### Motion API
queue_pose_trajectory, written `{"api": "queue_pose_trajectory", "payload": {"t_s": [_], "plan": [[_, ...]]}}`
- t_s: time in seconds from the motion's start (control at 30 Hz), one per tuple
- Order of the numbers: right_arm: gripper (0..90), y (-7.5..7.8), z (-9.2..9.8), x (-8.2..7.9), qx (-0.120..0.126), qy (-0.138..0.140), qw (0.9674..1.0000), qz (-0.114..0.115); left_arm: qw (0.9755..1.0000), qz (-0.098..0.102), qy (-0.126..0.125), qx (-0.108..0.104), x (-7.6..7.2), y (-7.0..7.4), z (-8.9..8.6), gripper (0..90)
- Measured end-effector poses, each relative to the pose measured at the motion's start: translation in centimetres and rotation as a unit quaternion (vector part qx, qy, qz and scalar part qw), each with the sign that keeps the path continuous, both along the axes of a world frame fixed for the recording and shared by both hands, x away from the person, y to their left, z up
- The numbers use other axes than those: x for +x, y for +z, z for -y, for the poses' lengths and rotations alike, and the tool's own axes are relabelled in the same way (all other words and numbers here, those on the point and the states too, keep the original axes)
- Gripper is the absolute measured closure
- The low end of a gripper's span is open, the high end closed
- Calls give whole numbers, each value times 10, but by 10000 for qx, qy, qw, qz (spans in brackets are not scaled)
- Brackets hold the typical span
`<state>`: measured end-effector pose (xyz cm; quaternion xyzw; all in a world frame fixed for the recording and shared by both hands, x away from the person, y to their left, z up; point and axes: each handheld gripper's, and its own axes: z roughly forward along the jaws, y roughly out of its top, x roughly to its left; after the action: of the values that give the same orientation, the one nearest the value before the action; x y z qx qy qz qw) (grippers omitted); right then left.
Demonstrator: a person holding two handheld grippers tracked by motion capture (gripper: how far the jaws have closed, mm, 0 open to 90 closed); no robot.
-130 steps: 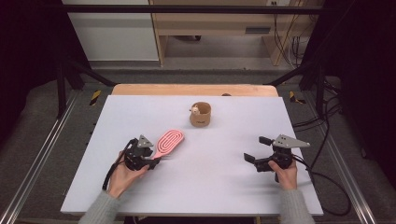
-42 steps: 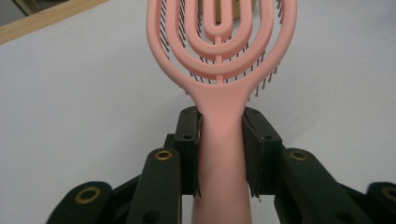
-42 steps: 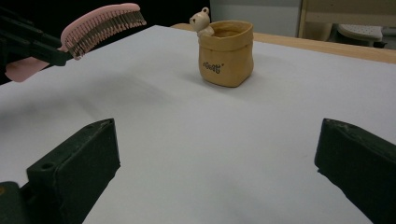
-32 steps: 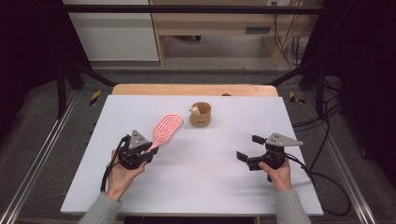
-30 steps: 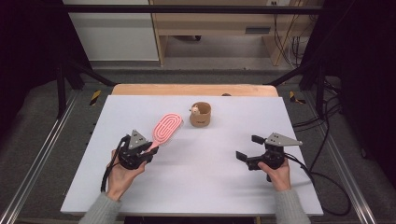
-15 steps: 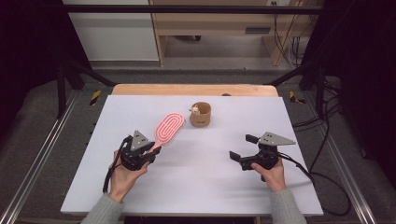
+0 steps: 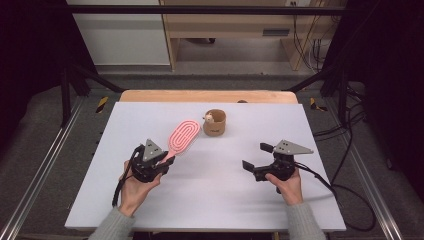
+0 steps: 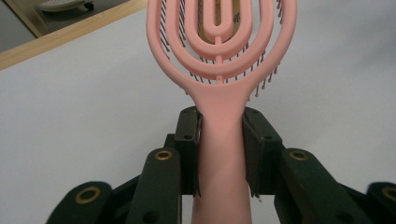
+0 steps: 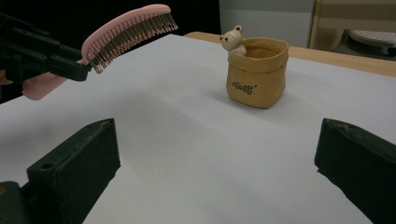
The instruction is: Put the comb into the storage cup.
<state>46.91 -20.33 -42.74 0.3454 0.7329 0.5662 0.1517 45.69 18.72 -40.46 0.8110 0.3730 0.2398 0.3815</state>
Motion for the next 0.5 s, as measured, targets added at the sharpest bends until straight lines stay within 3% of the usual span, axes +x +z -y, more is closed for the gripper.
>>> {"api": "queue_pose_trajectory", "payload": {"t_s": [0.5], "plan": [[8,15,-19,5,142,11,9999,47,9999,51,-13,-140,4,5,16,695]]}}
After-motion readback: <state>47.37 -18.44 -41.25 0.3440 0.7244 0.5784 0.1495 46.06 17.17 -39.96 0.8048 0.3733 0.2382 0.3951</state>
